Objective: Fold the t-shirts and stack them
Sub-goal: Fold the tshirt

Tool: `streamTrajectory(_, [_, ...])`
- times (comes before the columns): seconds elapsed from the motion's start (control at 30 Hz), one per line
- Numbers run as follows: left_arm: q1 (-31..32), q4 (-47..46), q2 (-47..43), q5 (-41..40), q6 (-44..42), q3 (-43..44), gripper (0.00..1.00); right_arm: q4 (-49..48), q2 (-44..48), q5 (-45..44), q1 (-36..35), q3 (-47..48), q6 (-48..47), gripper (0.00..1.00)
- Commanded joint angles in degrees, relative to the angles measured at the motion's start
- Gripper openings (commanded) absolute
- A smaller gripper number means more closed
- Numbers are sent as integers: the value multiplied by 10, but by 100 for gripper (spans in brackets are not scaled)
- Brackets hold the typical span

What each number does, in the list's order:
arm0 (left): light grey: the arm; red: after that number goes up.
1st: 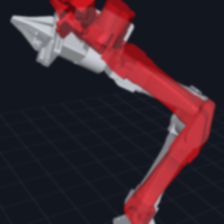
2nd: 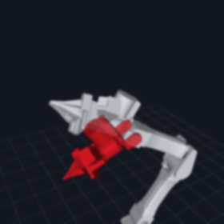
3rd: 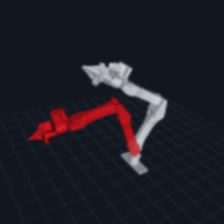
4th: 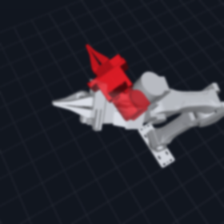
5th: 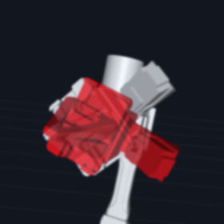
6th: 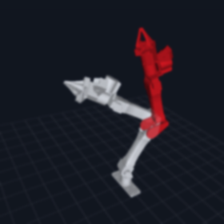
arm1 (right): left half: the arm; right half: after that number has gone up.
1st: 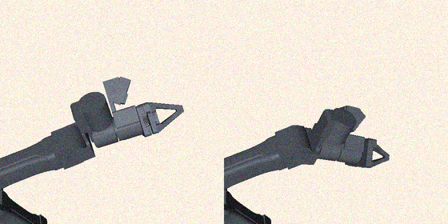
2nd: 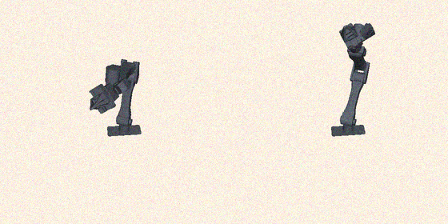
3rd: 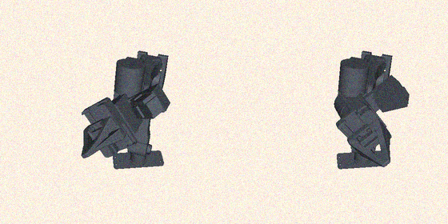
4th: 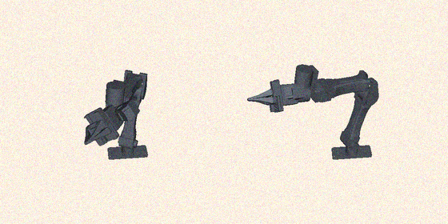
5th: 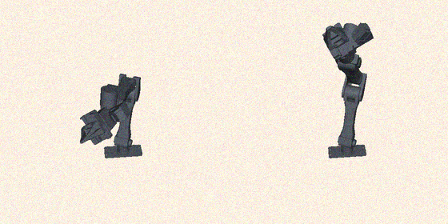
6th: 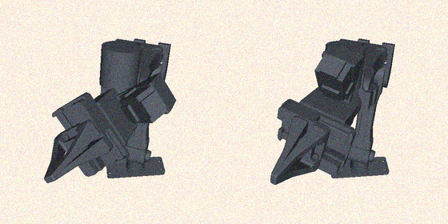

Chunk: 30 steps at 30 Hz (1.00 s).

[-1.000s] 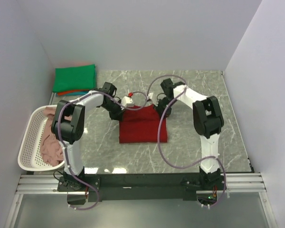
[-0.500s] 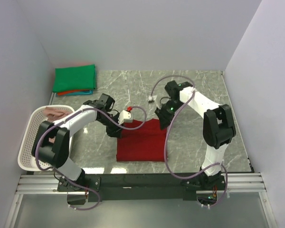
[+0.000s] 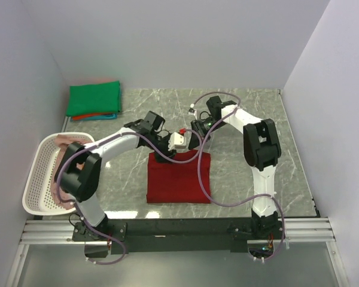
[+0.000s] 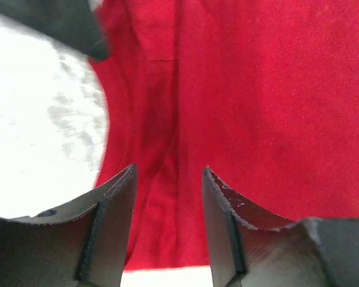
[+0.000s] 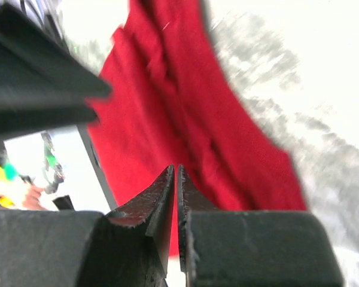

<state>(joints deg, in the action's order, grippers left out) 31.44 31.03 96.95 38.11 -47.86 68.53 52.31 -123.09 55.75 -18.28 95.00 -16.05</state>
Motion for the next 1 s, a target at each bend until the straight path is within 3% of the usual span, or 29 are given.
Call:
streamTrajectory(0.0, [19,-20,29,-6,12,16,53,-96,-5,35,-11,12,110,11])
streamTrajectory(0.17, [37,-33,61,-24,21,17,55,-154,-18,32,-16,-17,156,10])
streamTrajectory(0.43, [54,-47,94,-44,29,14,52,-148,-35,36,-17,-20,159,8])
streamTrajectory(0.7, [57,-21,90,-31,16,15,19,-142,-43,41,-25,-11,154,7])
streamTrajectory(0.73, [58,-22,86,-31,20,13,9,-143,-46,43,-27,-9,154,7])
streamTrajectory(0.8, [59,-25,70,-26,24,9,1,-150,-51,45,-36,-10,160,7])
streamTrajectory(0.97, [79,-22,9,-40,23,-13,1,-158,-75,48,-56,-13,160,6])
